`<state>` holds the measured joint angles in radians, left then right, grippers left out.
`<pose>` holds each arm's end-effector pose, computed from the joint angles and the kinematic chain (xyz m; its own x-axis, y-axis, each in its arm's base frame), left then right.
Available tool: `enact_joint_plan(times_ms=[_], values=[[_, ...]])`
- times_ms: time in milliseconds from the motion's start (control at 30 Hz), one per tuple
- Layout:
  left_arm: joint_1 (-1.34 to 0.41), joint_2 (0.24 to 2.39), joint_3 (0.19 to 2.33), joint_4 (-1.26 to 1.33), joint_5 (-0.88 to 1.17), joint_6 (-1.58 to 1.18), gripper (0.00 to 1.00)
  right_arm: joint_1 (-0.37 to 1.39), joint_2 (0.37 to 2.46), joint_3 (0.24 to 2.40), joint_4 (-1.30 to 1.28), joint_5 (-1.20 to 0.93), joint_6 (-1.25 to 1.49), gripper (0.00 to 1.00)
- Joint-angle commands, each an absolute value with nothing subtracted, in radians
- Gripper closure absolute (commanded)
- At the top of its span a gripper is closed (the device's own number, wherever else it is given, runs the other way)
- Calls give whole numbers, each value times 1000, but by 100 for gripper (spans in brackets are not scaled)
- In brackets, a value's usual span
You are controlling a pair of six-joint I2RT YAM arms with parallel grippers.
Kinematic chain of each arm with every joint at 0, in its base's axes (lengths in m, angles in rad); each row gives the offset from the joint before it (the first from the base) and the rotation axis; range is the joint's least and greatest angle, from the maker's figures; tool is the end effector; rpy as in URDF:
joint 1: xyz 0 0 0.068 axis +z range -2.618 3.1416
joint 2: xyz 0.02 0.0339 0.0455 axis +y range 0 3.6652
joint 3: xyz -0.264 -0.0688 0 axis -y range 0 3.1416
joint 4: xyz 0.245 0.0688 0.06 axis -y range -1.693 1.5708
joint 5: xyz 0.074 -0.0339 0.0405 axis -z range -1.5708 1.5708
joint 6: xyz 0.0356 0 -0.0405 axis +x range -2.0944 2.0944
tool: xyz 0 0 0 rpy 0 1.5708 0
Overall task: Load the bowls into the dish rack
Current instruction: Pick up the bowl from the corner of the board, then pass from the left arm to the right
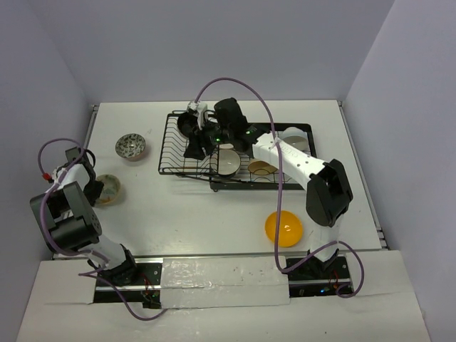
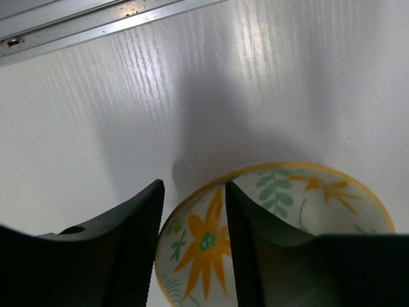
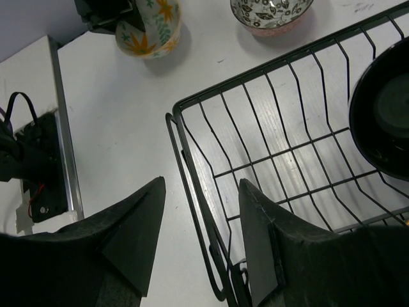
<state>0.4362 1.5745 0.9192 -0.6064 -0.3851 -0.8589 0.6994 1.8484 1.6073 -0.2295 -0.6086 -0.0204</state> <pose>0.2521 0.1323 0.1738 -0.1892 -0.8623 -0.4697 -0.9772 0.2125 0.0035 0.3210 0.2966 0.3204 -0.3282 -0.2980 -0.8964 -0.9250 0.2938 0.2410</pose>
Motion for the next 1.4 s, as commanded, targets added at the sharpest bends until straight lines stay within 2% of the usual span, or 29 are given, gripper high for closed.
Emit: enact_joint_plan(times_ms=[0, 200, 233, 300, 633, 867, 1200, 1367], values=[[416, 1517, 930, -587, -411, -865, 56, 677, 1766, 1591, -193, -607, -25, 43], [382, 1457, 923, -584, -420, -850, 80, 663, 1750, 1578, -181, -618, -18, 43], [377, 1451, 923, -581, -420, -841, 90, 661, 1750, 1575, -179, -623, -15, 43], [365, 1442, 933, -589, -422, -836, 100, 658, 1749, 1574, -176, -626, -12, 43], [272, 1381, 945, -633, -475, -816, 100, 643, 1738, 1560, -166, -635, -8, 43], [187, 1246, 979, -672, -532, -775, 100, 635, 1718, 1549, -163, -640, -8, 43], [71, 1037, 1135, -739, -463, -651, 100, 640, 1669, 1522, -141, -629, -2, 43], [-4, 993, 1199, -764, -433, -589, 100, 670, 1686, 1586, -192, -618, -2, 43]])
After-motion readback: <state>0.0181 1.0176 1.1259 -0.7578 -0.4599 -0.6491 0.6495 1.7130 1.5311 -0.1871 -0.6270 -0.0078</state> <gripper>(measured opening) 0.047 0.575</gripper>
